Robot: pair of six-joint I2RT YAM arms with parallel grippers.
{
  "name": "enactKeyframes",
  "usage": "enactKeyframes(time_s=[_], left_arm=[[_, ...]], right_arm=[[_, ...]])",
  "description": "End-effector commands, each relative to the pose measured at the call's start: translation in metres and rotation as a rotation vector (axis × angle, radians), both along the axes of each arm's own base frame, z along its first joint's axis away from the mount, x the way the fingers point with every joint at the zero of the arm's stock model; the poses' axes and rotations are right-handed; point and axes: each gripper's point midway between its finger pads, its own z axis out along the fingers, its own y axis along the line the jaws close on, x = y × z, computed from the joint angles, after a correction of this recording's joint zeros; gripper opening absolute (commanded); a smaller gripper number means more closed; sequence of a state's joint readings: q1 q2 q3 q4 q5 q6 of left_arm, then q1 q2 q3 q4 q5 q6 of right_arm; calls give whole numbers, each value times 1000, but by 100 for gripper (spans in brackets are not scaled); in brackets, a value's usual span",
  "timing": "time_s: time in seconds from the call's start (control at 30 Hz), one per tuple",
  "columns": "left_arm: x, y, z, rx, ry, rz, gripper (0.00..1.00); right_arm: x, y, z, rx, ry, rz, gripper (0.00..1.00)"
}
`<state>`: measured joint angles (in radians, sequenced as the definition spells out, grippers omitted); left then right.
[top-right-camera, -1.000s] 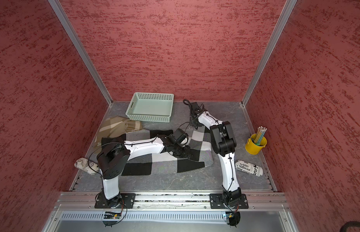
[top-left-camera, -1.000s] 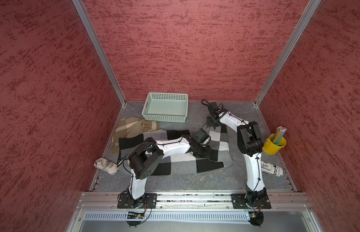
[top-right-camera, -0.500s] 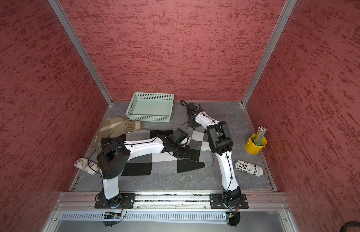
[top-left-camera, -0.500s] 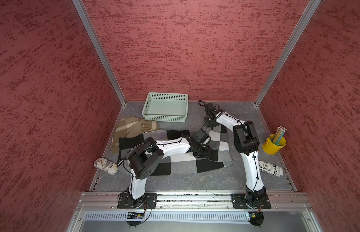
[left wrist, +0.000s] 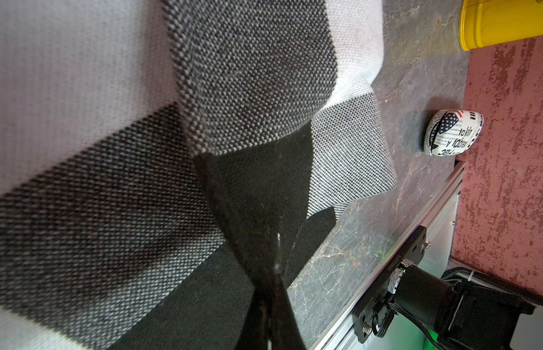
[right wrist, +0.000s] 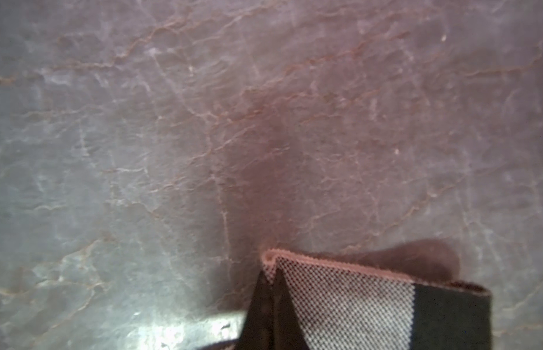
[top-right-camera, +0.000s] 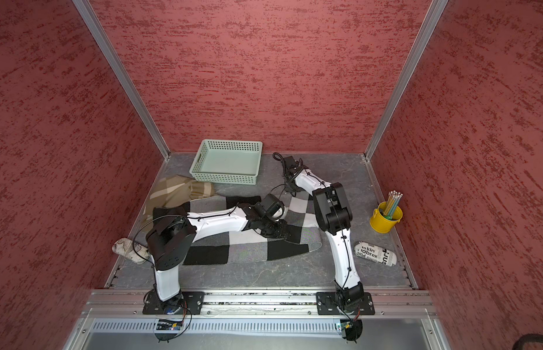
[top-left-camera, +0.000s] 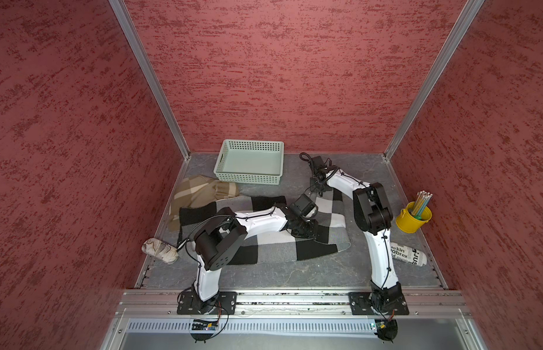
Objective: Roll up the scarf and place it into the basket
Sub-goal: Flatten out the scarf at the center of the board.
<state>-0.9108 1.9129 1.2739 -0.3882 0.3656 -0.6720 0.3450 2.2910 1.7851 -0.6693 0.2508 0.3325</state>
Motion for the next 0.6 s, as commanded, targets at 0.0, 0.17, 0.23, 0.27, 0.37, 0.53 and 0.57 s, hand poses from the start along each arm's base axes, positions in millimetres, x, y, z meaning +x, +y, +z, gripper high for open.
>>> enactKeyframes(time_s=[0.0,0.17,0.23,0.27,0.37,0.53,0.57], left_arm=[[6,-8,13,-32,-33,-18,0],[10,-13,49,-75,-99,-65,0],[10,-18,77,-114,-133,-101,0],[9,-21,96,-143,-153,-121,0],[6,-28,157,-238,-215,-169,0],[9,-34,256,-379,-335,-179,0],[8,-37,272,-412,-348,-185,0]], right_arm=[[-2,-16,7,-27,13,-29,0],[9,-41,80,-12,-120,-70,0],[7,-53,117,-4,-187,-89,0],[5,-60,138,-1,-225,-100,0],[0,-79,197,15,-328,-119,0],[-8,-122,291,-3,-481,-178,0],[-9,-132,301,-7,-493,-197,0]])
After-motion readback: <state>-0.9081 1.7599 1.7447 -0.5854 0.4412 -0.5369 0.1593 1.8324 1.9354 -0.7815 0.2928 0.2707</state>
